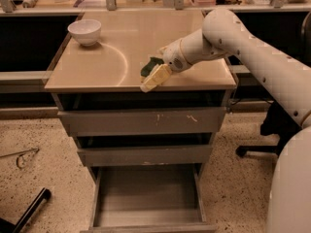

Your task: Place sponge into bottom drawer

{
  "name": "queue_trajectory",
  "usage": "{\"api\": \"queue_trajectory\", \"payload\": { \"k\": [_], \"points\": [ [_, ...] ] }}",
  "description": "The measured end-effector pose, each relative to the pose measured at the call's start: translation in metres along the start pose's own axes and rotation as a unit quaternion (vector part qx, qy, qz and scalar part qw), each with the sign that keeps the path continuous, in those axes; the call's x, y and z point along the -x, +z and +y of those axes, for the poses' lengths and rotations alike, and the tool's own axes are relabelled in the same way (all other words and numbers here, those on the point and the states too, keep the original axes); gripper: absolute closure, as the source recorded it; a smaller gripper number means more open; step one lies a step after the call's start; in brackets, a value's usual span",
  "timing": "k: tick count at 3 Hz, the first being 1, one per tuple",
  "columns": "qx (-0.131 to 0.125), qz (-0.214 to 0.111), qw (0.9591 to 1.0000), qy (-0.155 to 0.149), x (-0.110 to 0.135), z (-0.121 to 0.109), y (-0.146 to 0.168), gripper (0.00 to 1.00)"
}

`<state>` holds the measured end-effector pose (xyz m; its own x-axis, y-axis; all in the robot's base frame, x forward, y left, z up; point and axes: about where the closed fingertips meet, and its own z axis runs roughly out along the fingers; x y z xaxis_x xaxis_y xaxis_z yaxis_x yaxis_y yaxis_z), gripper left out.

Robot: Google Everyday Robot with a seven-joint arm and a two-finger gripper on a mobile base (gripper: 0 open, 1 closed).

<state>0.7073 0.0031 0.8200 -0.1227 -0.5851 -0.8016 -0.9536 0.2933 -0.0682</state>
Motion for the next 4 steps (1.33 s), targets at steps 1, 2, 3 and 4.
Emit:
{"api": "queue_trajectory", "payload": {
  "k": [1,2,3,4],
  "points": [
    [0.000,0.000,1.0000,0.000,0.0000,0.0000,0.0000,0.19],
    [0.000,0.000,1.0000,0.000,0.0000,0.0000,0.0000,0.42],
    [0.000,0.000,1.0000,0.000,0.0000,0.0000,0.0001,0.66],
    [0.004,0.002,1.0000,-0.003,0.0022,0.0046,-0.0005,0.88]
  ]
}}
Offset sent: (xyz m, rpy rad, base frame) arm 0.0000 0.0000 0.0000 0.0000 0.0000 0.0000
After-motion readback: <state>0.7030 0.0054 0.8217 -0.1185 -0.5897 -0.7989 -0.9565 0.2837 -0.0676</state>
